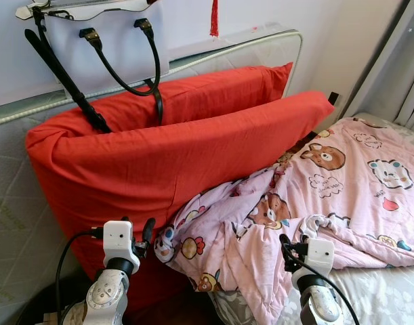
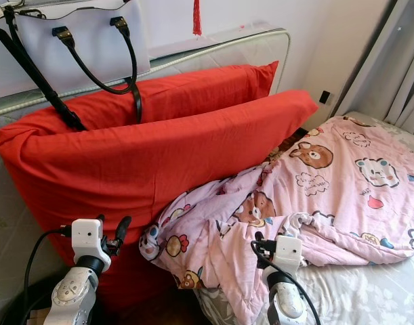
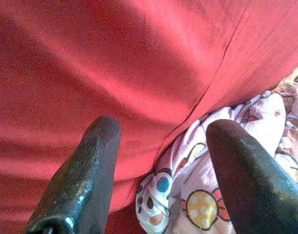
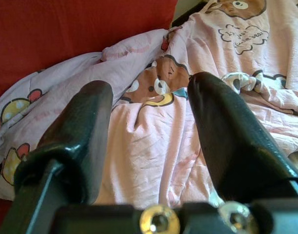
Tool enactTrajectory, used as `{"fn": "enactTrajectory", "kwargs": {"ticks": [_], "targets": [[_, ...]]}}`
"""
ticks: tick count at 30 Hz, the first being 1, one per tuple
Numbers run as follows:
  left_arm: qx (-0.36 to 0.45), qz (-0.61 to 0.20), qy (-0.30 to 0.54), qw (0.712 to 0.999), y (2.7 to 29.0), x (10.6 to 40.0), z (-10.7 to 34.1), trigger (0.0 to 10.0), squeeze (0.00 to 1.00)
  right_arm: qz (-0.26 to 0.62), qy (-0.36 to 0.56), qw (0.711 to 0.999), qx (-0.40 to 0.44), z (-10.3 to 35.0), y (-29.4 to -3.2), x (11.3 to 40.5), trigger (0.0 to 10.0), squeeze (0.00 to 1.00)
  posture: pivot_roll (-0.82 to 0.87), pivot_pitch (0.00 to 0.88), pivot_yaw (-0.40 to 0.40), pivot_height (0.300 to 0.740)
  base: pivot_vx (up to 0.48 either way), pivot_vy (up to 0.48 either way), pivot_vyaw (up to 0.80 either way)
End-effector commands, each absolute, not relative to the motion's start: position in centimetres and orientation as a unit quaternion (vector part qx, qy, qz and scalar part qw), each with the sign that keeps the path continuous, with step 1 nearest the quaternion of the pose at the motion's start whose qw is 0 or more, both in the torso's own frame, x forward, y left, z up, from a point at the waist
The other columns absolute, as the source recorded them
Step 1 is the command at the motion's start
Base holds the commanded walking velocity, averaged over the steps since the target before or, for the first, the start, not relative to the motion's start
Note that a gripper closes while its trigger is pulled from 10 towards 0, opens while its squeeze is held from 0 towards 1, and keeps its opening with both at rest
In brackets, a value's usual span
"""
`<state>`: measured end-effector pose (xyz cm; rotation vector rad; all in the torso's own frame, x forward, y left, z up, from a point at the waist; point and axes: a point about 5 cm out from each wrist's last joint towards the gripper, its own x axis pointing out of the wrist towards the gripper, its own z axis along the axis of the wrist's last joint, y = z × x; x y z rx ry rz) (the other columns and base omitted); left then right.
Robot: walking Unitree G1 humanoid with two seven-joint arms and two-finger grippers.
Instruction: Clean up the room
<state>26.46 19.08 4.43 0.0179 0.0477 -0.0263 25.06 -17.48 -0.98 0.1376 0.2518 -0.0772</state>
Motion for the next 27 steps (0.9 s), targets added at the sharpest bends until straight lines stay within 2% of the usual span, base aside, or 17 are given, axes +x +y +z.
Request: {"fn": "enactTrajectory", "kwargs": {"ticks": [1, 27], "targets": [[0.010, -0.021, 0.022, 0.999, 18.80, 26.61, 4.68, 10.0, 0.00, -0.037, 0.125, 0.989, 0.073, -1.01, -17.47, 25.04, 10.0, 0.00, -0.02, 0.000, -0.061, 0.671, 0.000, 0.000, 0.00], [0.008, -0.015, 0.026, 1.000, 18.92, 26.62, 4.77, 10.0, 0.00, -0.021, 0.133, 0.988, 0.079, -0.89, -16.80, 25.50, 10.0, 0.00, -0.01, 0.000, -0.066, 0.662, 0.000, 0.000, 0.00]]}}
